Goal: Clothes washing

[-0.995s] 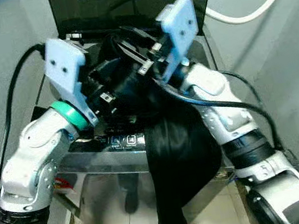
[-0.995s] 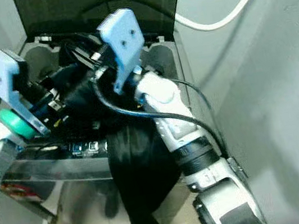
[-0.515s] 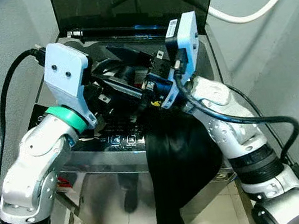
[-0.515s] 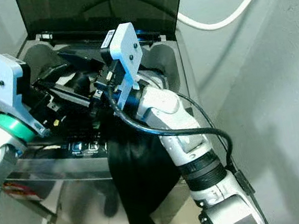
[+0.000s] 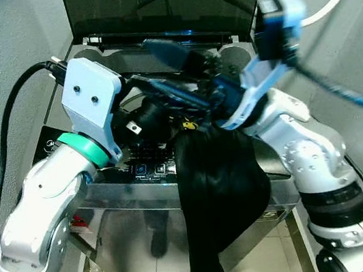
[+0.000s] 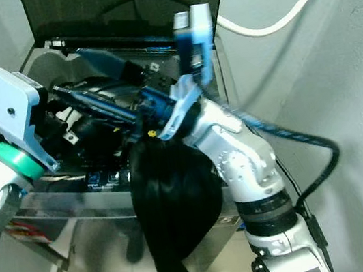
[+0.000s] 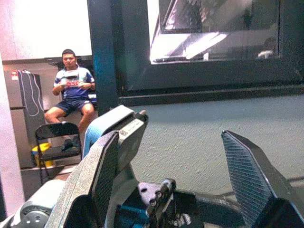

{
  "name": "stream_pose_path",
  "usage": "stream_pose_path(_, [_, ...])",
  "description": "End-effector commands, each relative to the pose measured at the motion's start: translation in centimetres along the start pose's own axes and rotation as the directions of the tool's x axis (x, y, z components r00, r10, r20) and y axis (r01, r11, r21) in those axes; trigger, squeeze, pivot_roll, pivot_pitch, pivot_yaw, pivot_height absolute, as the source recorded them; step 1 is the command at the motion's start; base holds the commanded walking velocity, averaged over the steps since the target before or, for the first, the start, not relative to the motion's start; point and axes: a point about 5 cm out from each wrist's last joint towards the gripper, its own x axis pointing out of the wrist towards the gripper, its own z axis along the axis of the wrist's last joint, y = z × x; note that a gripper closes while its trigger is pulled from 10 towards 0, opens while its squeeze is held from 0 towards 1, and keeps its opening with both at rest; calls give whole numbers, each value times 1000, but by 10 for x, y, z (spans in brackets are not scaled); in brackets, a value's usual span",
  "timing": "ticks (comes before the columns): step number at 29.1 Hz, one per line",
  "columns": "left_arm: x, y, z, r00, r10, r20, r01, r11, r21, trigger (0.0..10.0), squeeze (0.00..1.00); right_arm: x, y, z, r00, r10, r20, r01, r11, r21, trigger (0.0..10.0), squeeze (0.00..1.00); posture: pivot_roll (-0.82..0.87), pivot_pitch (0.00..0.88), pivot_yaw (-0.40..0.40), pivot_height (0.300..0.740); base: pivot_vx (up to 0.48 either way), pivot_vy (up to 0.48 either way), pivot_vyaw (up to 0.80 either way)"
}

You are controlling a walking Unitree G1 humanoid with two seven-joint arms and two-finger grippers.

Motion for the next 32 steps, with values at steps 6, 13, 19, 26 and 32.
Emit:
stream_pose_path(6, [3,-6,-32,973,-120,-196,133,990,54,10000,0,-17,-26,-8,952,-300,-52,288,942,-171,10000,0,69,64,-23,740,0,0,0])
stream_pose_path(13, [11,0,-33,967,-152,-206,179,977,115,10000,0,-32,-52,3,822,-566,65,560,781,-276,10000,0,57,65,-10,740,0,0,0])
stream_pose_path(19, [16,3,-35,968,-146,-204,169,980,100,10000,0,-38,-53,8,810,-583,66,572,758,-314,10000,0,52,69,2,740,0,0,0])
stream_pose_path(26, [21,20,-36,976,-62,-207,67,998,17,10000,0,-28,-21,-7,942,-304,-142,248,916,-315,10000,0,49,66,-4,740,0,0,0])
stream_pose_path(32, [21,12,-46,953,-194,-233,178,980,-87,10000,0,-22,-22,-10,944,-304,-128,248,910,-332,10000,0,49,59,2,740,0,0,0])
